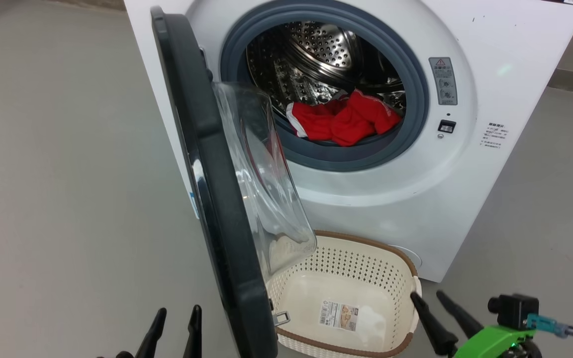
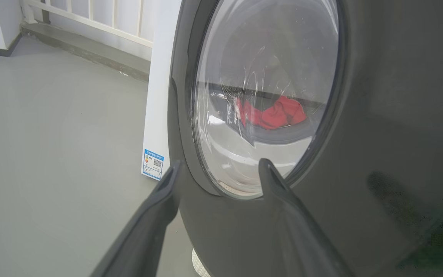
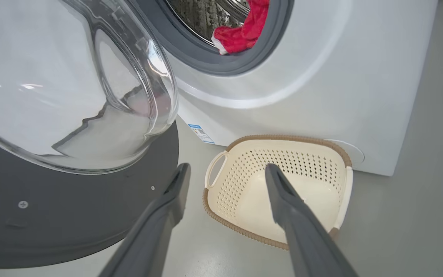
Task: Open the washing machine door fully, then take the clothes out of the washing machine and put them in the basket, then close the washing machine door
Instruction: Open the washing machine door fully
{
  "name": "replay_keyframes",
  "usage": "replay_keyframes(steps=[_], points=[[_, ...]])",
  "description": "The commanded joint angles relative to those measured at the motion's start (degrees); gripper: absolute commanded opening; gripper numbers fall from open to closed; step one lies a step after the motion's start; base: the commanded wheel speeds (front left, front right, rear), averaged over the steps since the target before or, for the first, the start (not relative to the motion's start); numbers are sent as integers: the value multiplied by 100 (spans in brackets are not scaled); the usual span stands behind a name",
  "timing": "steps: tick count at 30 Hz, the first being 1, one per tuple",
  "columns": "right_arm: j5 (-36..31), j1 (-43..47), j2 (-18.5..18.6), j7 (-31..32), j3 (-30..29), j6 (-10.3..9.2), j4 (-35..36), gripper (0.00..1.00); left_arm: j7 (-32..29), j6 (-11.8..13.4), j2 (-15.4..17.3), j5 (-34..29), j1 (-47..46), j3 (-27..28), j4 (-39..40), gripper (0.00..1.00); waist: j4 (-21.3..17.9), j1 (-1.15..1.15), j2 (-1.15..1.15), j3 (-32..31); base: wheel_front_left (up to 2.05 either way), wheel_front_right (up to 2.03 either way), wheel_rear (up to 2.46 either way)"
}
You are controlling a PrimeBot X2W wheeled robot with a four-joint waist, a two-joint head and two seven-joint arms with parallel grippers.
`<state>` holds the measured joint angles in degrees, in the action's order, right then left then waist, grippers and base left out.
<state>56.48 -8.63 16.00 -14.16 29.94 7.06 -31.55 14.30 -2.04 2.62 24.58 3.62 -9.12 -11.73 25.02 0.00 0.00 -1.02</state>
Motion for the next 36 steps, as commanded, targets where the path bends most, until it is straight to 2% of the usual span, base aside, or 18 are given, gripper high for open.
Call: replay_keyframes(steps=[1, 6, 15, 20, 32, 33, 34, 35, 36], points=[[-208, -58, 8, -82, -27, 43, 164, 100, 70, -11, 26, -72, -126, 190, 123, 100, -4, 0, 0, 3, 0, 0, 0], [-1546, 313, -257, -83, -784, 43, 609, 100, 70, -22, 26, -74, -153, 185, 119, 100, -11, 0, 0, 18, 0, 0, 0], [-3038, 950, -770, -84, -2050, 43, 1511, 100, 70, -30, 26, -79, -189, 176, 144, 100, 1, 0, 0, 16, 0, 0, 0], [-3368, 1215, -939, -84, -2301, 43, 1688, 100, 70, -31, 26, -84, -192, 183, 168, 100, 9, 0, 0, 16, 0, 0, 0], [-3488, 1256, -1024, -84, -2334, 43, 1671, 100, 70, -35, 26, -85, -198, 191, 200, 100, 6, 0, 0, 25, 0, 0, 0], [-3491, 1251, -1027, -84, -2328, 43, 1673, 100, 70, -38, 26, -87, -202, 189, 201, 62, 9, 0, 0, 28, 0, 0, 0], [-3490, 1248, -1028, -84, -2317, 43, 1674, 100, 70, -35, 26, -66, -207, 194, 219, 7, 12, 0, 0, 27, 0, 0, 0], [-3489, 1246, -1027, -84, -2310, 43, 1674, 100, 70, -31, 26, -38, -210, 199, 237, 0, 16, 0, 0, 29, 0, 0, 0], [-3488, 1243, -1027, -84, -2306, 43, 1675, 100, 70, -33, 26, -3, -218, 214, 267, 0, 21, 0, 0, 27, 0, 0, 0]])
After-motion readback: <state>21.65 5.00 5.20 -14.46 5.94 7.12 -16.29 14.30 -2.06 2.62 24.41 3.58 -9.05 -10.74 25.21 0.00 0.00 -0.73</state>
